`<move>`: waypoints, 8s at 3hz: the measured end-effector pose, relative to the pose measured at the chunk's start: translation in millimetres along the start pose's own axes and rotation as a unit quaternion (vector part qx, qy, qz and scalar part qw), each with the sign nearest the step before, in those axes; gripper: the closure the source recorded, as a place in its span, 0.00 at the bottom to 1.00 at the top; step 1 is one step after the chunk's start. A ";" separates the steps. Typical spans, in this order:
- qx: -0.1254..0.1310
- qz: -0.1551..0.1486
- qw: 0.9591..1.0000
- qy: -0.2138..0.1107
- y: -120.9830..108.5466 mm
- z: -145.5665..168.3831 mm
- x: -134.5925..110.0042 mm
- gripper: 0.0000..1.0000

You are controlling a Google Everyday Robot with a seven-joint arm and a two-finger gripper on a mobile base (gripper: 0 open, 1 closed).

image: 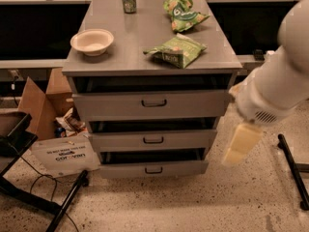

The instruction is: Open bottom drawer

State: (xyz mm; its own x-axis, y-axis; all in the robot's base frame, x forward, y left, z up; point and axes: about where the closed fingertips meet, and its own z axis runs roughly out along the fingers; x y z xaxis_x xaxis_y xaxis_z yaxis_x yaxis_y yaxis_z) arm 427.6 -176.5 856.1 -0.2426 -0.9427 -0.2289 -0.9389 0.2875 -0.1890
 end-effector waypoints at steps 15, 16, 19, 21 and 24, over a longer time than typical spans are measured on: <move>-0.104 -0.124 0.981 0.110 -56.5 680.4 80.6 0.04; -0.109 -0.111 0.979 0.128 -53.8 686.3 88.6 0.27; -0.150 -0.035 0.970 0.190 -3.5 659.1 165.2 1.00; -0.145 -0.017 0.969 0.198 -2.4 648.3 175.5 1.00; -0.151 -0.006 0.967 0.203 9.9 646.5 178.2 0.76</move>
Offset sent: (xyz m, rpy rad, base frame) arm 0.0095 0.0417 -0.2558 -0.1885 0.1362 0.1424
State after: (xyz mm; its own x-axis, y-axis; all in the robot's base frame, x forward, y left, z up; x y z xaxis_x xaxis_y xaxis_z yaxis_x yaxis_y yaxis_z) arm 532.8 -232.3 196.1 -0.2490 -0.9521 0.1774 -0.9559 0.2710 0.1128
